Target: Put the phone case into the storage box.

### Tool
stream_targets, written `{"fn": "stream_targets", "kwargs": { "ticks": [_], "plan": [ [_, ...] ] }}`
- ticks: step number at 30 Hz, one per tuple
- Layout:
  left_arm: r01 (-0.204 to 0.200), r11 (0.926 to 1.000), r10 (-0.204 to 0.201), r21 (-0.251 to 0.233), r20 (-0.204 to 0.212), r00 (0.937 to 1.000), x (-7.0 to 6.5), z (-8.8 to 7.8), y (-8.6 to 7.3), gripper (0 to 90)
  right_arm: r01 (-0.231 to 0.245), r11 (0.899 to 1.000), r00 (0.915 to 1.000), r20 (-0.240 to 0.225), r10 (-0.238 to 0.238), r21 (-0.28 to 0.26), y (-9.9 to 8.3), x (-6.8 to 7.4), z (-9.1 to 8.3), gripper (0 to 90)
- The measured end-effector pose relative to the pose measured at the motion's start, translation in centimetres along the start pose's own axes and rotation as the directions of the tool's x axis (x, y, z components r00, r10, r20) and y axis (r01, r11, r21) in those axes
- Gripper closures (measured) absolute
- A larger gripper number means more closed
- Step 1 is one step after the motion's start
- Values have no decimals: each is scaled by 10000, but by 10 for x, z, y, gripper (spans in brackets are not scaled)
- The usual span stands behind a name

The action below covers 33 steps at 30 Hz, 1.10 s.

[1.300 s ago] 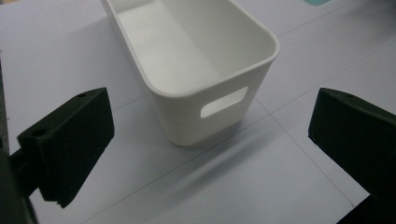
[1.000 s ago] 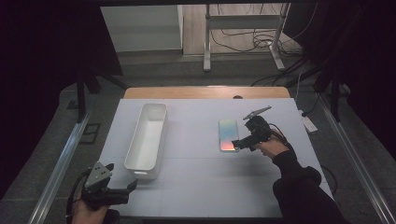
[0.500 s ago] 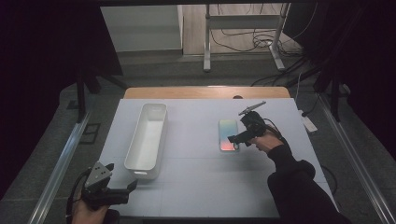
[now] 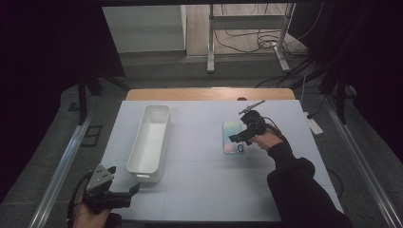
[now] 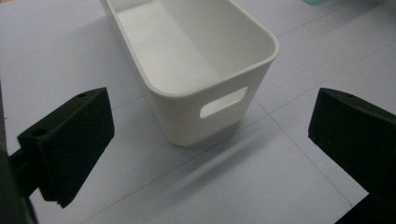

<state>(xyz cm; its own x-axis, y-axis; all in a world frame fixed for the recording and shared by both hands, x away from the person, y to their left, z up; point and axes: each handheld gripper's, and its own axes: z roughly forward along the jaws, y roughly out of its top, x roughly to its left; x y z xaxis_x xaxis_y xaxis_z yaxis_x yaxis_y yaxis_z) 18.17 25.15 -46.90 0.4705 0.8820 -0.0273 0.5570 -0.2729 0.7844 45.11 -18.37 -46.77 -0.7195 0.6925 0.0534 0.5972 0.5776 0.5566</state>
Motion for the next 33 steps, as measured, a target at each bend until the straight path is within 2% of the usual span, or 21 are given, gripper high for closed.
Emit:
{"fn": "stream_targets", "kwargs": {
  "ticks": [6,9,12,21,25,28,30,33],
  "plan": [
    [12,10000,-12,-7,13,10000,0,0,0,9,-40,10000,9999,115,40,75,9,0,6,0],
    [16,10000,-16,-12,11,10000,0,0,0,8,-53,10000,10000,-7,53,19,11,1,7,0],
    [25,10000,-25,0,5,10000,0,0,0,9,165,9995,9999,1,-166,256,16,2,12,0],
    [52,10000,-52,-19,28,10000,1,0,0,9,163,9989,9999,16,-163,438,27,2,20,0],
    [59,10000,-59,-32,39,10000,1,0,0,8,162,9982,9996,239,-176,585,30,1,23,39],
    [67,10000,-67,-38,50,10000,1,0,0,9,93,9969,9996,252,-113,776,31,0,25,191],
    [61,10000,-60,-42,59,10000,1,0,0,9,81,9955,9999,90,-90,941,31,-1,26,362],
    [61,10000,-61,-42,62,10000,1,0,0,9,178,9940,9998,-56,-173,1077,31,-1,27,536]
  ]
}}
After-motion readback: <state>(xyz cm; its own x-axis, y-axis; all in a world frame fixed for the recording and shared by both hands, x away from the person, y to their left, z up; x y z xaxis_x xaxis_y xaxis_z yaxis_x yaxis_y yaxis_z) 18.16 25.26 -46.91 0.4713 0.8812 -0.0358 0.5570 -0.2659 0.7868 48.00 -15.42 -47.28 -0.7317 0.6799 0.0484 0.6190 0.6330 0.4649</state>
